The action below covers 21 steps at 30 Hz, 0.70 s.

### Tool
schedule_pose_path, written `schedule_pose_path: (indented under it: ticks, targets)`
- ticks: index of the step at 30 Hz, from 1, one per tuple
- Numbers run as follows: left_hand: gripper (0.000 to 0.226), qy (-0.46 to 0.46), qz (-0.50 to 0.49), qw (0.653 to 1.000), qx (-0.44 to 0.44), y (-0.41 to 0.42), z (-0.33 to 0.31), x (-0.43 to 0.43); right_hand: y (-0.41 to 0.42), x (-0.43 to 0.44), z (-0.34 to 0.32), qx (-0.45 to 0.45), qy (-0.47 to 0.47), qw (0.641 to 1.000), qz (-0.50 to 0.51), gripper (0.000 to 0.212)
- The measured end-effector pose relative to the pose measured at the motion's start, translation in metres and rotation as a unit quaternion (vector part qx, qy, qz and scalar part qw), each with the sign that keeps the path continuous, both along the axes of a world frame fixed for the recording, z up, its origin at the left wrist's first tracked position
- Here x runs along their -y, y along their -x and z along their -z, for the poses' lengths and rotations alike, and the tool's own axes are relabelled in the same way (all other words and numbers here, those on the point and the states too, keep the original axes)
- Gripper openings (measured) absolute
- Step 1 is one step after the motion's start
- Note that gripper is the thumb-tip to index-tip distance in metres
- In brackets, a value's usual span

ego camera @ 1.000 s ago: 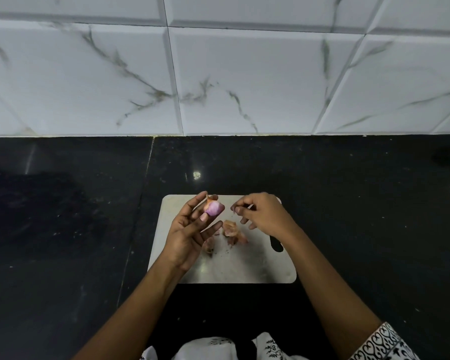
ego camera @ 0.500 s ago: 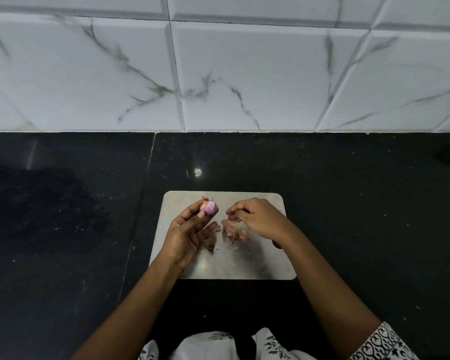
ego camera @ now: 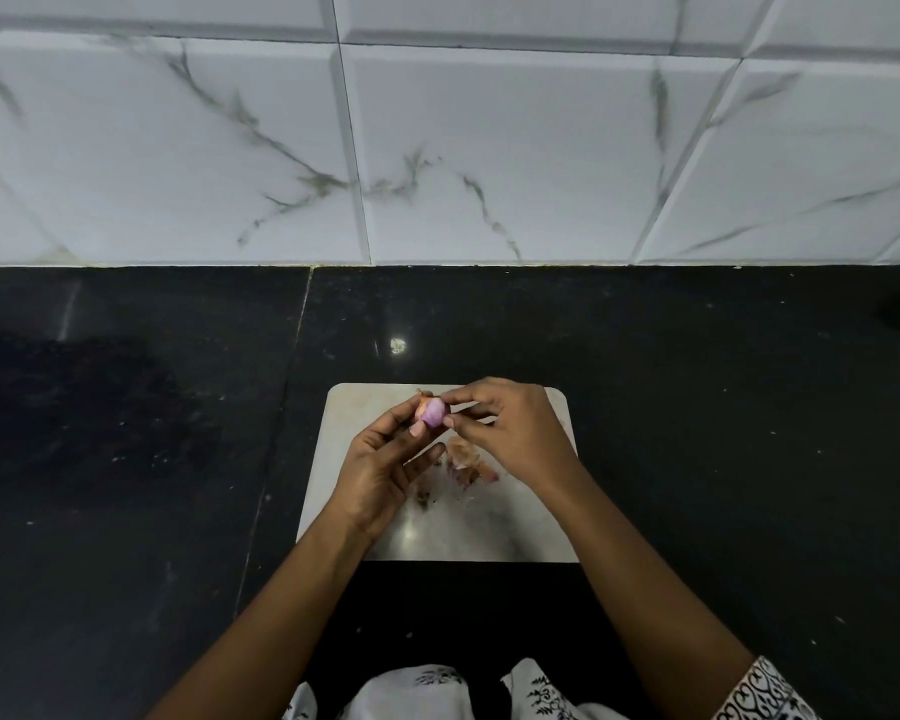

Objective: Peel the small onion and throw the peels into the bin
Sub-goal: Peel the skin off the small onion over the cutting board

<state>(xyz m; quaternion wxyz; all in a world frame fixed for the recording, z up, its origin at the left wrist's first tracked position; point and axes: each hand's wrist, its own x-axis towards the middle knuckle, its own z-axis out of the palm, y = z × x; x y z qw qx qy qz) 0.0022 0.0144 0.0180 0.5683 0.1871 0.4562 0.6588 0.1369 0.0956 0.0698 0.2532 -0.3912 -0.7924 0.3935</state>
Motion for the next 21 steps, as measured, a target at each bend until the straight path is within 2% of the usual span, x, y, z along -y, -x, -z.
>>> schedule_pose_path:
  ticks: [8, 17, 19, 21]
  targets:
    - [0.034, -0.011, -0.018, 0.999, -0.039, 0.0, -0.004, -0.005, 0.001, 0.002, -0.003, 0.013, -0.14, 0.989, -0.039, 0.025]
    - [0.036, -0.024, -0.032, 0.997, -0.063, 0.002, -0.005, -0.005, 0.007, 0.01, 0.003, 0.019, -0.257, 0.966, -0.015, 0.021]
    - [0.031, -0.03, -0.034, 0.997, -0.069, 0.0, -0.006, -0.004, 0.007, 0.01, 0.004, 0.018, -0.262, 0.965, -0.004, 0.017]
    - [0.028, -0.036, -0.024, 0.996, -0.079, -0.003, -0.008, -0.003, 0.006, 0.008, 0.002, 0.003, -0.219, 0.976, 0.005, 0.013]
